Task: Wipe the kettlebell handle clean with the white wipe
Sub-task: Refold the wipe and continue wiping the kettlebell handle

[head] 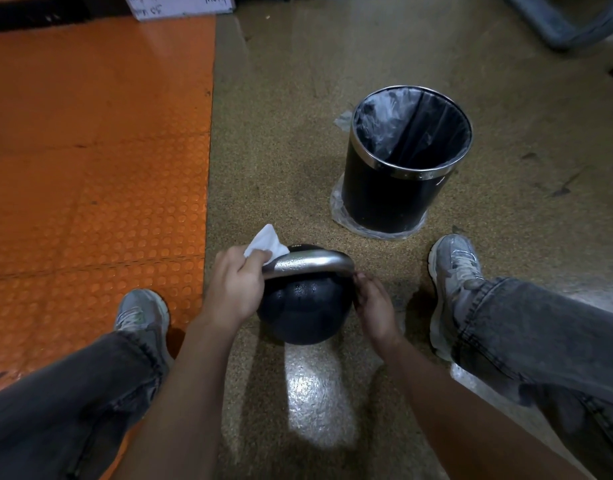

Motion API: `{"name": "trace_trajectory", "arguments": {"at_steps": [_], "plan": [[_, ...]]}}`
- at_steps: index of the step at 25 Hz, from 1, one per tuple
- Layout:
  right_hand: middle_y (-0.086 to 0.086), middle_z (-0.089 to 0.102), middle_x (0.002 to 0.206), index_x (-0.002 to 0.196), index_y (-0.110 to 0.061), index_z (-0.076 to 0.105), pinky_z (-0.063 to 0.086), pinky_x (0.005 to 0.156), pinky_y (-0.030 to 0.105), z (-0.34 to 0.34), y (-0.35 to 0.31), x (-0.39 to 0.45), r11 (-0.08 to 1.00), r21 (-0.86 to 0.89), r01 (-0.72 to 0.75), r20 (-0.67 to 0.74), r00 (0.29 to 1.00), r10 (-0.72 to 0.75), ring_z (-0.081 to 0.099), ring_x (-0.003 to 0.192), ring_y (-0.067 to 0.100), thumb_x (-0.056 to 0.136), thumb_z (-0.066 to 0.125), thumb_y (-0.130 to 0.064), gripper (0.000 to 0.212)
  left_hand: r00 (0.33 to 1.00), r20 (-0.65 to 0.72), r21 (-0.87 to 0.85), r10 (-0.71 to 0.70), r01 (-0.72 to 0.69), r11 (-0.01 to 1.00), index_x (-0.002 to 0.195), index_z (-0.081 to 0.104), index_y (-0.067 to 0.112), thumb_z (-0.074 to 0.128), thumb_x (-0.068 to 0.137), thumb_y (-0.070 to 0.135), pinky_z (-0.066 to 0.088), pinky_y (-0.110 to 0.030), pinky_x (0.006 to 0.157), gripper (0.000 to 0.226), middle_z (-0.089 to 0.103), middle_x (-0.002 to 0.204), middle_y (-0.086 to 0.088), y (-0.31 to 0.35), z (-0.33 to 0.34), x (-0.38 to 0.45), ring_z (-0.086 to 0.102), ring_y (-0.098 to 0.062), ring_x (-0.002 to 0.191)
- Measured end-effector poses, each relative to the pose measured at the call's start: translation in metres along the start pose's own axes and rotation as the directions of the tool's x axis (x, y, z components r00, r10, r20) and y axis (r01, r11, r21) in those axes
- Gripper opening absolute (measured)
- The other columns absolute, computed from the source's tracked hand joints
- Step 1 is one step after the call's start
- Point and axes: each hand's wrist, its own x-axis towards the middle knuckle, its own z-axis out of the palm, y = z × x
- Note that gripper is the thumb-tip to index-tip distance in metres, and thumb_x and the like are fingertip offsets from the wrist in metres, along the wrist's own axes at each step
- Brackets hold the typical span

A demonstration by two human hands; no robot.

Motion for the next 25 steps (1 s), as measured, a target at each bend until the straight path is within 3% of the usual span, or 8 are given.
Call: {"name": "trace_trajectory", "arguments": {"at_steps": [2, 4, 6, 9, 13, 18, 25], "plan": [[0.000, 0.075, 0.118, 0.112, -0.022, 0.069, 0.046, 0.108, 0.038, 0.000, 0.000, 0.001, 0.999, 0.032, 0.003, 0.006, 1.000, -0.003, 0.065, 0.119, 0.016, 0.106, 0.052, -0.022, 0.017, 1.000, -0.010, 0.017, 0.020, -0.019, 1.000, 0.053, 0.057, 0.015, 0.049, 0.082, 0.033, 0.037, -0.047, 0.061, 0.035, 0.038, 0.054, 0.000, -0.002, -0.002, -0.006, 0.042, -0.023, 0.059], [0.005, 0.074, 0.120, 0.109, -0.023, 0.070, 0.046, 0.110, 0.042, 0.000, 0.002, 0.002, 0.998, 0.059, 0.013, 0.000, 1.000, -0.013, 0.064, 0.123, 0.024, 0.104, 0.055, -0.026, 0.016, 1.000, -0.024, -0.014, -0.008, 0.008, 1.000, 0.063, 0.069, 0.012, 0.049, 0.083, 0.034, 0.043, -0.046, 0.067, 0.037, 0.051, 0.059, -0.008, -0.005, -0.002, -0.007, 0.053, -0.033, 0.067], [0.007, 0.073, 0.122, 0.105, -0.028, 0.072, 0.044, 0.113, 0.047, 0.001, 0.004, 0.001, 0.998, 0.053, 0.025, -0.001, 1.000, -0.025, 0.062, 0.126, 0.027, 0.098, 0.061, -0.034, 0.014, 1.000, -0.001, -0.011, -0.004, 0.004, 1.000, 0.058, 0.055, 0.006, 0.049, 0.083, 0.039, 0.043, -0.047, 0.062, 0.042, 0.050, 0.058, -0.015, -0.004, -0.001, -0.005, 0.051, -0.036, 0.063], [0.004, 0.074, 0.120, 0.105, -0.027, 0.072, 0.043, 0.112, 0.045, 0.001, 0.001, 0.003, 0.998, 0.057, -0.007, -0.008, 1.000, 0.008, 0.062, 0.125, 0.024, 0.100, 0.060, -0.032, 0.014, 0.997, 0.004, 0.038, 0.080, -0.080, 0.996, 0.049, 0.035, 0.012, 0.049, 0.082, 0.036, 0.034, -0.047, 0.053, 0.043, 0.033, 0.052, 0.001, -0.002, 0.000, -0.006, 0.035, -0.020, 0.051], [0.002, 0.075, 0.112, 0.101, -0.026, 0.072, 0.043, 0.112, 0.046, 0.001, 0.003, 0.001, 0.997, 0.080, 0.021, 0.012, 1.000, -0.022, 0.062, 0.125, 0.029, 0.102, 0.057, -0.028, 0.015, 0.997, 0.006, 0.068, 0.074, -0.074, 0.995, 0.049, 0.033, 0.013, 0.049, 0.084, 0.035, 0.034, -0.050, 0.054, 0.043, 0.032, 0.050, 0.003, -0.005, -0.004, -0.004, 0.033, -0.019, 0.050], [0.004, 0.074, 0.123, 0.113, -0.021, 0.070, 0.044, 0.111, 0.040, -0.001, 0.003, 0.004, 0.996, 0.094, -0.003, 0.014, 1.000, 0.001, 0.063, 0.126, 0.021, 0.103, 0.056, -0.028, 0.018, 1.000, -0.007, 0.022, 0.003, -0.003, 1.000, 0.056, 0.044, 0.011, 0.051, 0.089, 0.032, 0.036, -0.043, 0.057, 0.040, 0.038, 0.056, 0.001, -0.007, -0.002, -0.003, 0.034, -0.015, 0.051], [0.007, 0.073, 0.124, 0.116, -0.017, 0.069, 0.046, 0.107, 0.039, -0.001, 0.002, 0.003, 0.995, 0.095, -0.002, 0.015, 1.000, 0.001, 0.063, 0.125, 0.024, 0.105, 0.053, -0.026, 0.021, 0.994, -0.079, 0.043, 0.074, -0.071, 0.997, 0.048, 0.041, 0.016, 0.045, 0.086, 0.032, 0.028, -0.034, 0.052, 0.041, 0.041, 0.048, 0.002, -0.009, 0.002, -0.022, 0.039, -0.012, 0.048]]}}
